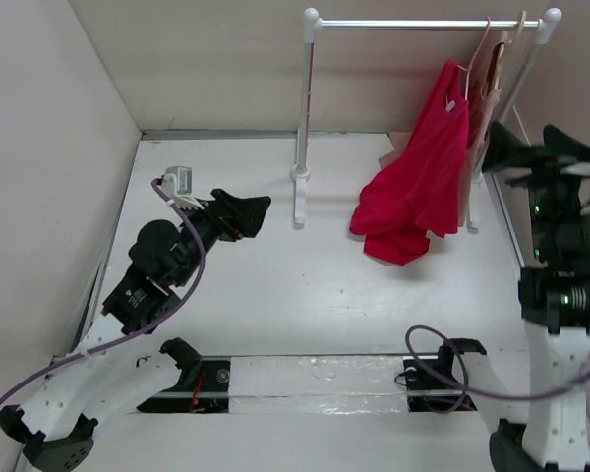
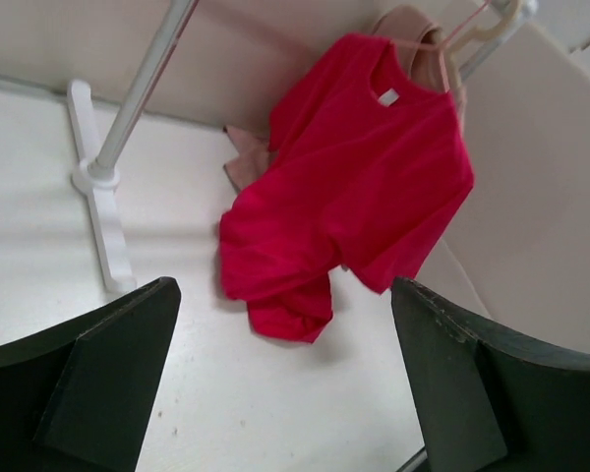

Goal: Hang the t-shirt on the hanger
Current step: Reset both arms

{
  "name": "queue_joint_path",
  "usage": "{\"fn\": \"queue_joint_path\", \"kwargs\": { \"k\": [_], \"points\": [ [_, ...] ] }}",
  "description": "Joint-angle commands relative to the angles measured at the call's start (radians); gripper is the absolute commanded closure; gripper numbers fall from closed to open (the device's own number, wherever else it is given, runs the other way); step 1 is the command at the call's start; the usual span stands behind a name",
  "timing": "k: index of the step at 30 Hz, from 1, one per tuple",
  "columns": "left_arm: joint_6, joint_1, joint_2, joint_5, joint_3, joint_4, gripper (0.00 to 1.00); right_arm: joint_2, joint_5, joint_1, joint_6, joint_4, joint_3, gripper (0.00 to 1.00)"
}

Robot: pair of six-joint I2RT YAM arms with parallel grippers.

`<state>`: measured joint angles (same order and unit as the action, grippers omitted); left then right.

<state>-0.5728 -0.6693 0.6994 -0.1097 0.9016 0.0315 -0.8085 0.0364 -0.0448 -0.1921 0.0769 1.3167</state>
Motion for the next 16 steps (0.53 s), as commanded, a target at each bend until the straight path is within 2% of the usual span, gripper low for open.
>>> {"fn": "queue_joint_path", "kwargs": {
  "k": [1, 5, 8, 12, 16],
  "points": [
    [0.054, 0.002, -0.04, -0.039, 0.109, -0.001, 0.14, 0.199, 0.03, -0.001, -0.036, -0.035, -0.089, 0.0],
    [0.071, 0.002, -0.078, -0.05, 0.163, 0.004, 0.13, 0.417, 0.016, -0.001, -0.059, -0.031, -0.18, 0.0],
    [0.073, 0.002, -0.113, -0.045, 0.166, 0.004, 0.1, 0.515, -0.027, -0.001, -0.046, 0.035, -0.189, 0.0],
    [0.057, 0.002, -0.147, -0.036, 0.139, 0.001, 0.11, 0.54, -0.079, 0.008, -0.018, 0.115, -0.154, 0.0],
    [0.036, 0.002, -0.146, -0.015, 0.119, 0.002, 0.1, 0.513, -0.044, 0.008, -0.021, 0.113, -0.155, 0.0]
  ]
}}
